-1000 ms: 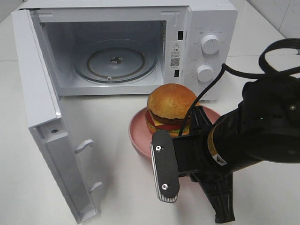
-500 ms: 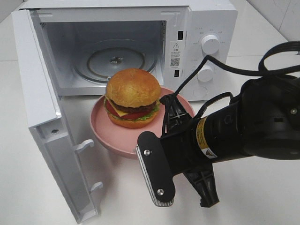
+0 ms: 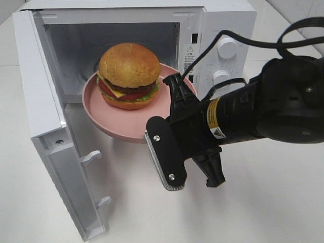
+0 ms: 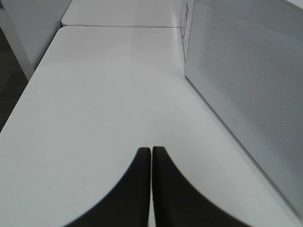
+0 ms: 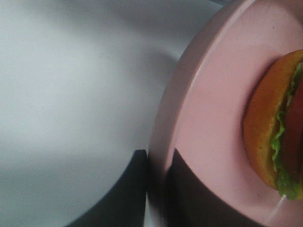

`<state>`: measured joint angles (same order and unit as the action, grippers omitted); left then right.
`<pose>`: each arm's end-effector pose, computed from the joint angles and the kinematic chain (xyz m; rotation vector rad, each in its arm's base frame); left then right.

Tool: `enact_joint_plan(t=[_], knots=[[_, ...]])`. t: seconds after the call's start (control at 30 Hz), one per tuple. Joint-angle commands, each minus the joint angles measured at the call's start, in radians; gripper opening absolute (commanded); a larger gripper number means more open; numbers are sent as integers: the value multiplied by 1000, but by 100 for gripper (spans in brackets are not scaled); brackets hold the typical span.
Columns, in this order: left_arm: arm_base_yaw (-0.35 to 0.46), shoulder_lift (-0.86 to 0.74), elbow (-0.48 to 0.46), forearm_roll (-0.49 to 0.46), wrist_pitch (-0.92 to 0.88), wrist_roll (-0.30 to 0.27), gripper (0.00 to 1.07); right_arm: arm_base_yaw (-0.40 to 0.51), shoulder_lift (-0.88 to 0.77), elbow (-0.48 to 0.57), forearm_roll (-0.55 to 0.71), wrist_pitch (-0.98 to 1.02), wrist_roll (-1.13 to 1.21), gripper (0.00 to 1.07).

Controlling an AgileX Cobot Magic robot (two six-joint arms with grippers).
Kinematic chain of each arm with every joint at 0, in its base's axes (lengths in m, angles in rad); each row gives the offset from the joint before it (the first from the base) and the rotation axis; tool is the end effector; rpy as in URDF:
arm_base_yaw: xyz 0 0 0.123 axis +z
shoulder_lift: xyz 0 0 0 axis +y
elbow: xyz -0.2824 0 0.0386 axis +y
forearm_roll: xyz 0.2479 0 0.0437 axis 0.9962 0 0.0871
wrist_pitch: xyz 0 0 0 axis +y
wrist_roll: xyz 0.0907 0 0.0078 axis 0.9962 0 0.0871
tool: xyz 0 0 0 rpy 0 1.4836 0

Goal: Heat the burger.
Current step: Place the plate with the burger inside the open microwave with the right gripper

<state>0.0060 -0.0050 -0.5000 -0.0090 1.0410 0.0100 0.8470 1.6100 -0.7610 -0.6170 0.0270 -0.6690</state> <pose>-0.0048 -0.0007 0.2788 0.0044 2.0196 -0.0006 0.2068 0.2318 0.1821 -2.0681 1.1504 -0.2319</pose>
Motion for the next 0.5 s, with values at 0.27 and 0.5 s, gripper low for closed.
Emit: enact_joint_plan(t=[0.27, 0.5], knots=[[3, -17, 3, -1, -8, -1, 0, -5, 121, -145, -20, -43, -88, 1], [3, -17, 3, -1, -8, -1, 0, -86, 194, -254, -17, -64, -110, 1]])
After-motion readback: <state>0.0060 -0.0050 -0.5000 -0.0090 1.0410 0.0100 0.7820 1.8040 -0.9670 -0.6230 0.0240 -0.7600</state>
